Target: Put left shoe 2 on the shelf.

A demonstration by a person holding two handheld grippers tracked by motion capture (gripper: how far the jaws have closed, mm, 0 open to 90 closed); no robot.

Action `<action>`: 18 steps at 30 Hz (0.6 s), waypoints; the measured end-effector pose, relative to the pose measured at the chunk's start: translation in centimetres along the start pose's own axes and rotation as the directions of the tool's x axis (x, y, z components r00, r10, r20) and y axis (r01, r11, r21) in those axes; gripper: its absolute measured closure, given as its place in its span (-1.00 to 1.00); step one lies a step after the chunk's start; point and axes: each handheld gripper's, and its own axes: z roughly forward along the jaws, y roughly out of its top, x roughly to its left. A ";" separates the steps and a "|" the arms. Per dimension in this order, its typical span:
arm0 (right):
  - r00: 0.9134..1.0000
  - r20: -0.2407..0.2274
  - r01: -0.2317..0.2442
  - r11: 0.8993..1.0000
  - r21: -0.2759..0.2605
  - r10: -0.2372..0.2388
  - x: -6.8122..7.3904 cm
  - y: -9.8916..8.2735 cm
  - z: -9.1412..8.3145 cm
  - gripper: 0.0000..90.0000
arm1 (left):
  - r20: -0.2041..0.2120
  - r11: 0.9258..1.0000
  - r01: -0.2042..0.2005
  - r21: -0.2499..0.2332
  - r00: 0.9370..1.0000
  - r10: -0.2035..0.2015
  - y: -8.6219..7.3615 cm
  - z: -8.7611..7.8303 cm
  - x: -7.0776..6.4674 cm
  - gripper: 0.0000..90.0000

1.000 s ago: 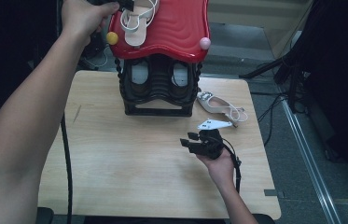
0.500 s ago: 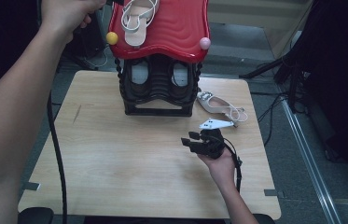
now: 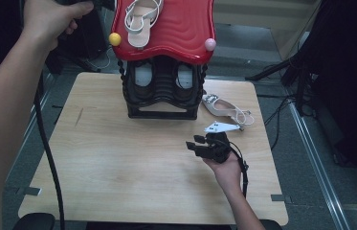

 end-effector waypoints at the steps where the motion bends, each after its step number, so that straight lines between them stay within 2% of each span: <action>1: 1.000 0.000 0.000 1.000 0.001 0.000 0.0 0.0 0.0 0.26 | 0.001 1.000 0.002 0.001 1.000 -0.002 -0.2 0.0 0.2 0.08; 11: 1.000 0.000 -0.004 1.000 0.003 0.004 0.0 0.0 0.1 0.25 | 0.002 1.000 0.003 0.011 1.000 -0.003 -1.6 0.3 1.5 0.04; 14: 1.000 0.002 -0.001 1.000 0.000 0.001 -0.1 0.0 0.0 0.25 | 0.007 1.000 0.019 0.019 1.000 -0.019 -2.2 0.4 1.9 0.03; 18: 1.000 0.005 -0.002 1.000 0.000 0.002 -0.1 0.0 0.0 0.25 | -0.004 1.000 0.014 0.018 1.000 -0.014 -3.1 0.7 2.4 -0.01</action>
